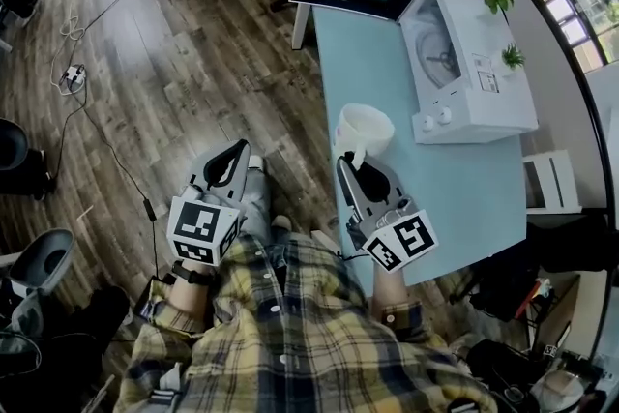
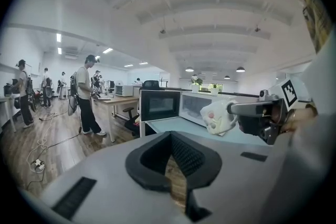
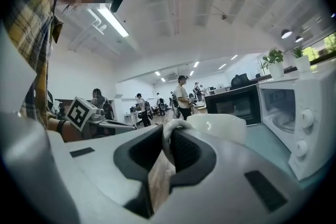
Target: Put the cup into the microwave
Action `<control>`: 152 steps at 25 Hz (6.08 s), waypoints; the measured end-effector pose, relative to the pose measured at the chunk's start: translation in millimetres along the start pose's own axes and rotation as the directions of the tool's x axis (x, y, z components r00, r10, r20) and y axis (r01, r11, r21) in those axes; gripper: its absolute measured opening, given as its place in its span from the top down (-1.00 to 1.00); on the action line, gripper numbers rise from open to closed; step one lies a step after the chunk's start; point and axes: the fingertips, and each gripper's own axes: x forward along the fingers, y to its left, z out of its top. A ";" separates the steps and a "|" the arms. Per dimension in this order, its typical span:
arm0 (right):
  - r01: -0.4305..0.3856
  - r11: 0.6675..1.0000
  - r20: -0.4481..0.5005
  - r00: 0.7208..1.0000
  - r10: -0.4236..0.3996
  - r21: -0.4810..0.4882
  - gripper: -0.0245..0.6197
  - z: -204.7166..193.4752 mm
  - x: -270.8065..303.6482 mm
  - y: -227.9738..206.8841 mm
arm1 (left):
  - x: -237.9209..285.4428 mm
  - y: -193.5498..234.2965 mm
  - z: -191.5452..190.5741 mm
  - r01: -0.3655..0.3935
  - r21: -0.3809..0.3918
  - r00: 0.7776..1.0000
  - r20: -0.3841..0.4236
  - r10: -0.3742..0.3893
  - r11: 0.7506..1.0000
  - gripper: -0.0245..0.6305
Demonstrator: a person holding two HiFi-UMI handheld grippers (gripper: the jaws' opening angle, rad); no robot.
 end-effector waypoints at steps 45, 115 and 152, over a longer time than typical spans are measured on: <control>0.357 0.931 0.015 0.933 -0.359 0.077 0.78 32.2 220.3 -182.9 | 270.7 177.4 93.7 0.294 0.079 0.956 -0.030 -0.292 0.953 0.95; 0.909 0.351 0.035 0.353 -0.935 0.226 0.78 43.5 89.0 -279.0 | 441.7 -75.1 147.6 0.937 0.238 0.318 -0.279 -0.906 0.255 0.95; 0.894 0.424 0.028 0.425 -0.905 0.146 0.78 12.0 94.0 -365.2 | 444.8 -86.3 107.1 0.946 0.147 0.321 -0.315 -0.893 0.289 0.95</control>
